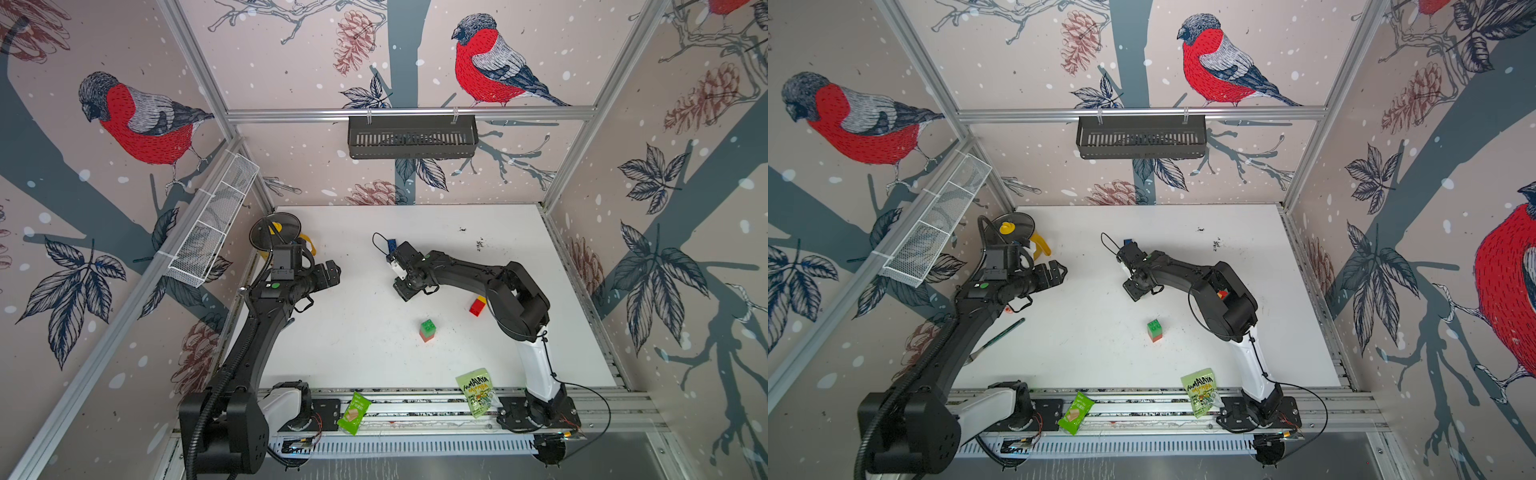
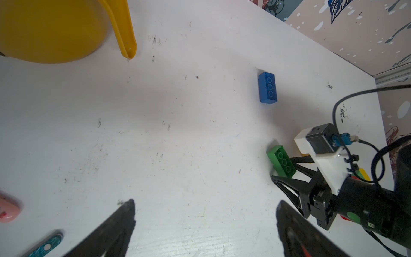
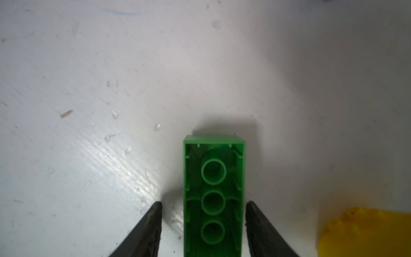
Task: Assemble an ice cream with lego
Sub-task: Pick up the lego brick from the center of the board.
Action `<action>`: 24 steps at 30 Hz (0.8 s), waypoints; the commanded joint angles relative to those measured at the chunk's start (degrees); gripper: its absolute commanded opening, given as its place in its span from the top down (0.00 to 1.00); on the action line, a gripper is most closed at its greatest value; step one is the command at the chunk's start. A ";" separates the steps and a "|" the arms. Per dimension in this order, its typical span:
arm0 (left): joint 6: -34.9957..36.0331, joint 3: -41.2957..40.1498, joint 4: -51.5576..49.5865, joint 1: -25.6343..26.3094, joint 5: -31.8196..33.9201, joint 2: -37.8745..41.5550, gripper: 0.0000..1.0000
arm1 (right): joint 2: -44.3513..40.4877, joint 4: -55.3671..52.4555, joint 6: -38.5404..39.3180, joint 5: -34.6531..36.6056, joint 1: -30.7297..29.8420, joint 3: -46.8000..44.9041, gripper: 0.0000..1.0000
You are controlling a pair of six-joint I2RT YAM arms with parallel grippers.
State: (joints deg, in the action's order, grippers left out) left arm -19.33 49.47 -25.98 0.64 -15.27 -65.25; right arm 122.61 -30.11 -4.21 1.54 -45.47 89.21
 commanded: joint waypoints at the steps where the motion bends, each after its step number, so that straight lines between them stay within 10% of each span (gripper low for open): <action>1: -0.53 0.57 1.89 -0.21 -1.49 -0.02 0.02 | 0.18 0.09 0.94 -0.01 0.03 0.35 0.46; 9: -0.57 2.03 3.94 -0.23 -4.69 -0.65 0.02 | -4.34 2.50 0.14 -1.08 0.69 -1.20 0.69; 17: -5.93 -0.32 32.19 2.27 -31.19 2.14 0.02 | -30.18 20.92 -7.90 -32.82 8.73 -16.61 0.74; 24: -11.92 -2.34 58.76 13.67 -39.60 3.60 0.02 | -44.15 34.59 -16.22 -46.13 12.83 -26.16 0.74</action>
State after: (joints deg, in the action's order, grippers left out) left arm -26.55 47.90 12.78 12.67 -47.72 -61.67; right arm 82.04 -7.60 -15.40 -34.09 -33.10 64.58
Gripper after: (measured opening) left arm 0.981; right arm 0.335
